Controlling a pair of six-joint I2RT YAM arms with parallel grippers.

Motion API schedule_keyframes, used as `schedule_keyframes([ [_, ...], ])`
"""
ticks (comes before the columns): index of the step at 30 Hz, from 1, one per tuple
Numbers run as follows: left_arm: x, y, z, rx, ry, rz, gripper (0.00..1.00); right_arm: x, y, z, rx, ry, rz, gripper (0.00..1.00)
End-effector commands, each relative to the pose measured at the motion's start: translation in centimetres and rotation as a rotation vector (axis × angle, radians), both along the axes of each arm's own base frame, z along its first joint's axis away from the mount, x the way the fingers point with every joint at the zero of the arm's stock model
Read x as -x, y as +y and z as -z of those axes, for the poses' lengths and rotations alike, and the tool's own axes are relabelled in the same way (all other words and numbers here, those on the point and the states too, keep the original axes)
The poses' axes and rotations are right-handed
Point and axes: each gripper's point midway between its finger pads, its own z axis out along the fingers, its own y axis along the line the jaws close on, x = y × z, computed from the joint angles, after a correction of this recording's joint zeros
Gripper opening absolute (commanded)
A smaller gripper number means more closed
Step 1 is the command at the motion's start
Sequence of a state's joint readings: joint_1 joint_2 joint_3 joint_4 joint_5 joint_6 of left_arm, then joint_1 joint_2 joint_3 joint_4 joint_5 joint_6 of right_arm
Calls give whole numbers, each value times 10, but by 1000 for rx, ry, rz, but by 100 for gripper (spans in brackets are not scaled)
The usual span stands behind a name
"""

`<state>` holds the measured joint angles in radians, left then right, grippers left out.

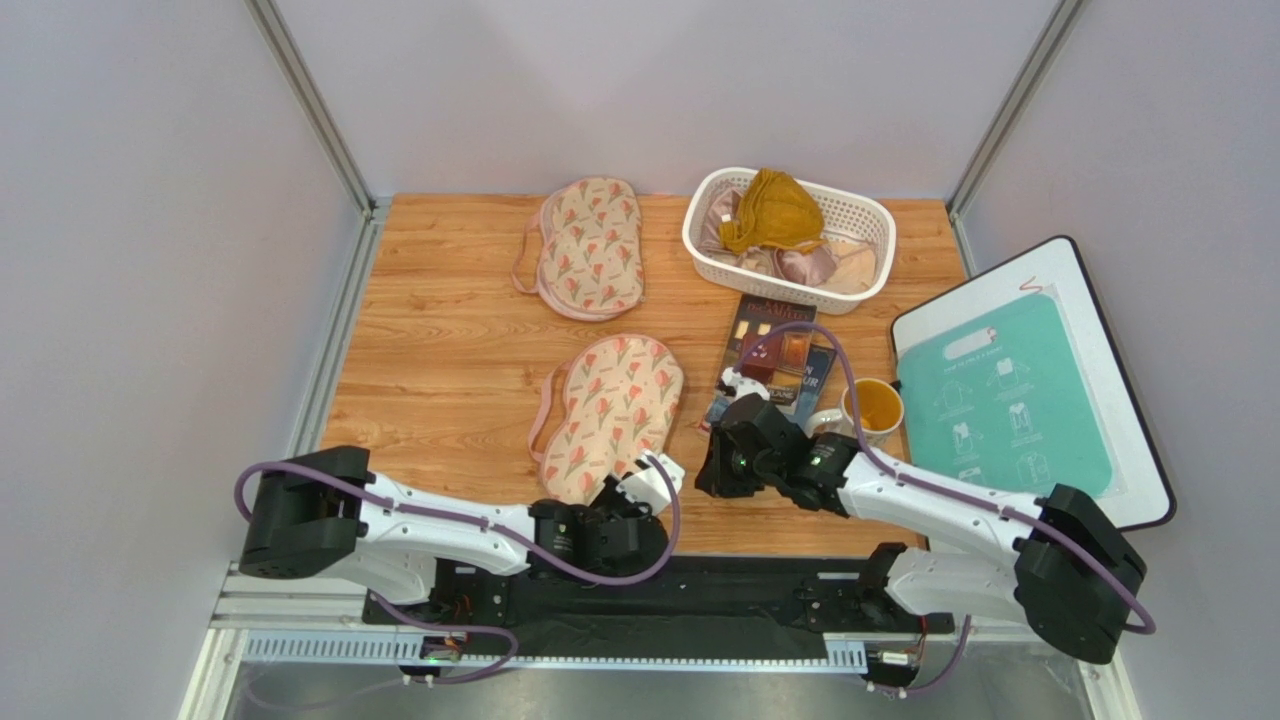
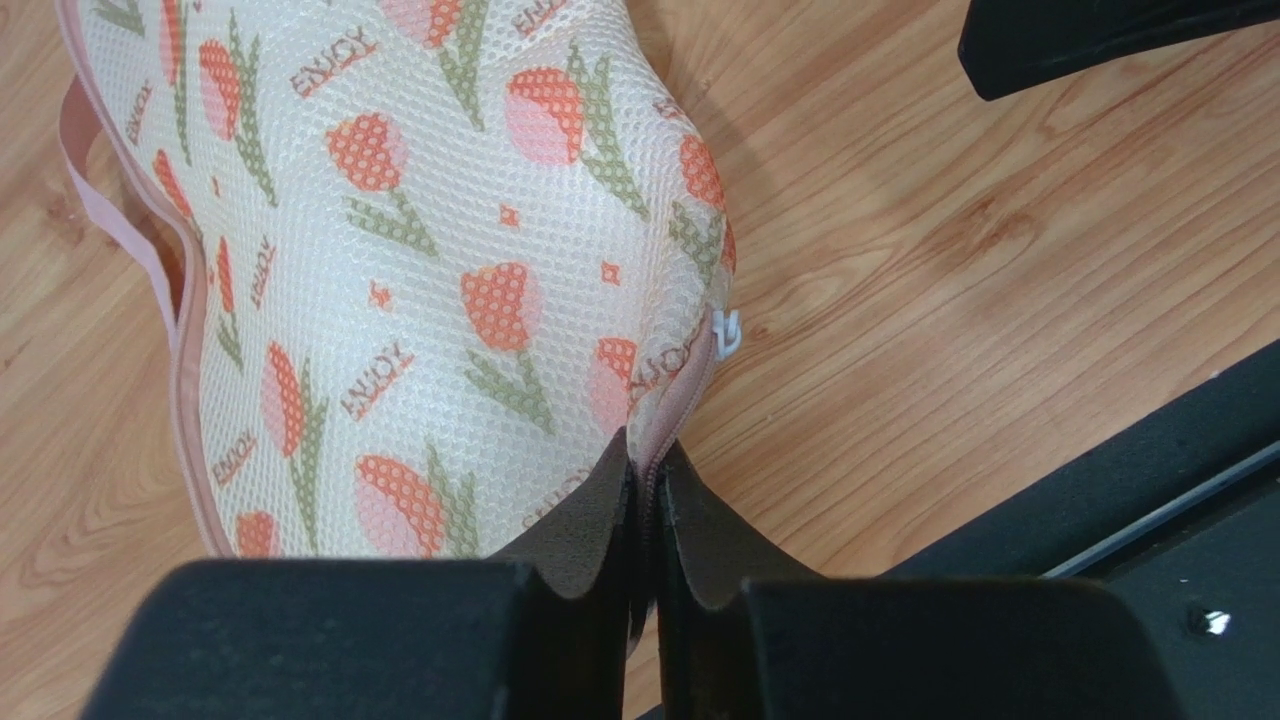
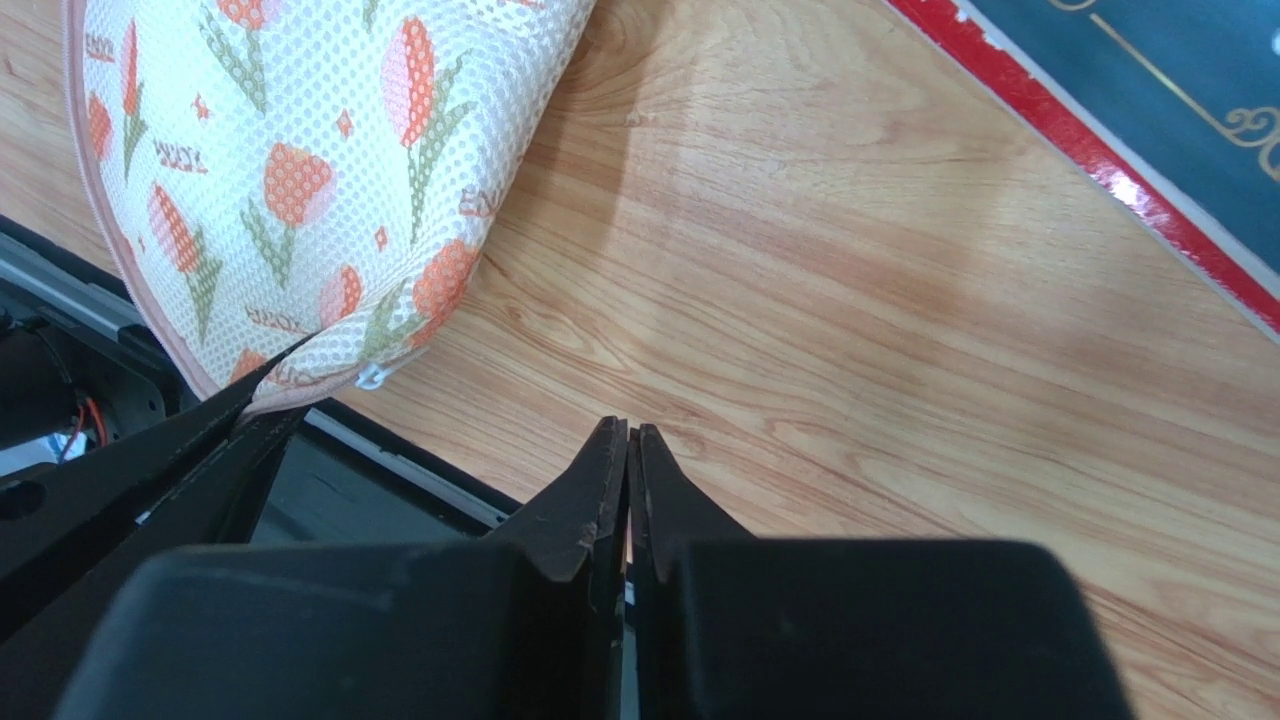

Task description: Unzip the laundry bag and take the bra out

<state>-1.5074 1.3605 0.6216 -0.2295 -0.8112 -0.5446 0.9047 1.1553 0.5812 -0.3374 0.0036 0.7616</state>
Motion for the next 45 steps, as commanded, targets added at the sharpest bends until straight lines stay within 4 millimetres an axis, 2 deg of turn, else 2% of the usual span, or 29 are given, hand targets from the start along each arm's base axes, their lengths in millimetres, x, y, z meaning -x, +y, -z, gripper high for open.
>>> schedule_keyframes([
  [1,2,-24,-20,80,15,31,39,-3,-3,-19,-17,-50,4,10],
  [3,5,-33,-32,129,31,54,67,-3,-6,-25,-32,-64,10,24],
  [4,6,-36,-38,145,31,62,94,-2,-8,-26,-30,-64,13,31],
  [5,8,-39,-45,168,37,74,98,-1,-8,-32,-43,-74,10,39],
  [9,2,-35,-88,285,-5,71,100,1,-15,-38,-44,-93,24,53],
  [12,-13,-21,-93,342,67,42,99,1,-19,-40,-50,-103,31,57],
  [13,-19,-14,-91,349,82,20,98,2,-19,-41,-56,-107,31,57],
  [14,-33,2,-84,349,91,-49,98,3,-19,-41,-60,-105,32,57],
  [17,-55,49,-77,343,110,-218,96,4,-20,-40,-67,-102,38,58],
  [19,-61,74,-75,383,130,-297,95,6,-21,-38,-73,-100,38,58],
  [20,-66,93,-63,386,150,-358,95,6,-21,-38,-75,-96,38,59],
  [21,-66,103,-65,426,150,-390,93,6,-19,-38,-84,-97,36,58],
  [22,-69,118,-55,427,157,-445,91,6,-19,-36,-83,-94,37,59],
  [24,-66,133,-53,458,154,-493,89,7,-16,-37,-93,-91,30,58],
  [26,-63,146,-41,443,168,-535,89,7,-12,-40,-108,-92,16,59],
  [28,-62,155,-35,447,174,-575,89,6,0,-48,-129,-114,-15,59],
  [29,-60,159,-31,439,184,-589,89,1,9,-64,-148,-152,-23,59],
  [31,-61,167,-26,436,206,-625,89,9,34,-76,-132,-196,-111,59],
  [32,-61,170,-23,428,221,-639,90,4,52,-105,-157,-254,-128,59],
  [33,-61,171,-23,430,229,-646,90,14,71,-96,-115,-245,-197,59],
  [35,-62,171,-25,430,244,-653,92,14,93,-102,-64,-287,-260,58],
  [36,-62,172,-26,431,244,-654,92,17,117,-102,-44,-288,-307,57],
  [37,-64,172,-30,433,237,-658,92,16,128,-101,-20,-307,-342,54],
  [38,-64,174,-33,431,231,-664,93,15,136,-97,7,-315,-354,52],
  [39,-64,177,-34,426,227,-675,93,18,154,-90,27,-311,-388,50],
  [41,-66,186,-40,415,202,-707,93,18,166,-78,58,-310,-423,49],
  [42,-66,189,-41,411,197,-718,93,19,174,-62,96,-297,-442,48],
  [44,-68,197,-43,407,184,-754,94,20,187,-63,115,-320,-472,47],
  [45,-68,199,-43,410,183,-762,94,19,191,-51,149,-313,-486,47],
])
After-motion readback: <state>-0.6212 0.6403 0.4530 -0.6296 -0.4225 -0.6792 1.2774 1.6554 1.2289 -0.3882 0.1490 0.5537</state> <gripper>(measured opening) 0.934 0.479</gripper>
